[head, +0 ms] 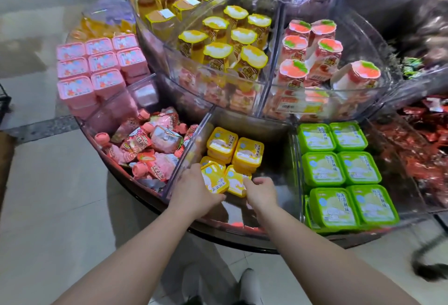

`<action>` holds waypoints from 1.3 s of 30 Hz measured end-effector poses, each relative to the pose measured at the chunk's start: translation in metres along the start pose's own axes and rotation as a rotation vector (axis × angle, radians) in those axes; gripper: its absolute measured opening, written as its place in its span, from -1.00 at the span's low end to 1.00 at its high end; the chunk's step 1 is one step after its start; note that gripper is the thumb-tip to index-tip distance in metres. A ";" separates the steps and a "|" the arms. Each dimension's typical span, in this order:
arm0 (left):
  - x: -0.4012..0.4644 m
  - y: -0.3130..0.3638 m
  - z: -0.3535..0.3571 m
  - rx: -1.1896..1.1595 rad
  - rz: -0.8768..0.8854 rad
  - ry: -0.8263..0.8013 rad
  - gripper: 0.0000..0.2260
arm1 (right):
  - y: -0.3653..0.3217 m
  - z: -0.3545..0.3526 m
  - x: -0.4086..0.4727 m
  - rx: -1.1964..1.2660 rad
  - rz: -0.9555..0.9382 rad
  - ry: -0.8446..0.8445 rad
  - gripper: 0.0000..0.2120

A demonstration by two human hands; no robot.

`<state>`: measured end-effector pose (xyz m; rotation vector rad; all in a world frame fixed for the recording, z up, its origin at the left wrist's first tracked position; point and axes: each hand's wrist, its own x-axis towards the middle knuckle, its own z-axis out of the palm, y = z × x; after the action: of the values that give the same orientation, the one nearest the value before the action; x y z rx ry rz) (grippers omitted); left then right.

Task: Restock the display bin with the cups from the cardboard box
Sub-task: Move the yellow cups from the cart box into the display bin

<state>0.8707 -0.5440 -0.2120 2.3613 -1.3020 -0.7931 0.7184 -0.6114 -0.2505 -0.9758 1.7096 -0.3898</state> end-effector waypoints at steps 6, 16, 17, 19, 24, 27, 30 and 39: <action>-0.002 0.016 0.004 -0.095 -0.085 0.050 -0.35 | -0.020 -0.001 -0.030 0.000 -0.139 -0.372 -0.61; -0.025 -0.020 -0.024 0.046 0.364 0.223 -0.59 | -0.035 0.004 -0.024 0.111 -0.128 -0.303 -0.84; -0.027 -0.028 -0.027 0.098 0.424 0.333 -0.61 | -0.036 0.008 -0.023 0.095 -0.146 -0.296 -0.84; -0.026 -0.043 -0.029 0.169 0.459 0.463 -0.61 | -0.037 0.016 -0.021 0.041 -0.167 -0.282 -0.83; -0.007 -0.048 -0.033 0.022 0.384 0.334 -0.36 | -0.021 0.025 -0.021 -0.140 -0.128 -0.302 -0.78; 0.000 -0.046 -0.035 -0.034 0.334 0.184 -0.28 | -0.014 0.028 -0.025 -0.176 -0.147 -0.298 -0.80; 0.001 -0.046 -0.035 -0.038 0.332 0.171 -0.25 | -0.011 0.034 -0.026 -0.175 -0.123 -0.291 -0.82; 0.004 -0.051 -0.034 -0.041 0.334 0.157 -0.25 | -0.009 0.044 -0.018 -0.230 0.047 -0.373 -0.90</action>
<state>0.9271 -0.5197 -0.2130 2.0495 -1.5382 -0.5170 0.7631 -0.5936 -0.2491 -1.0944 1.4519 0.0245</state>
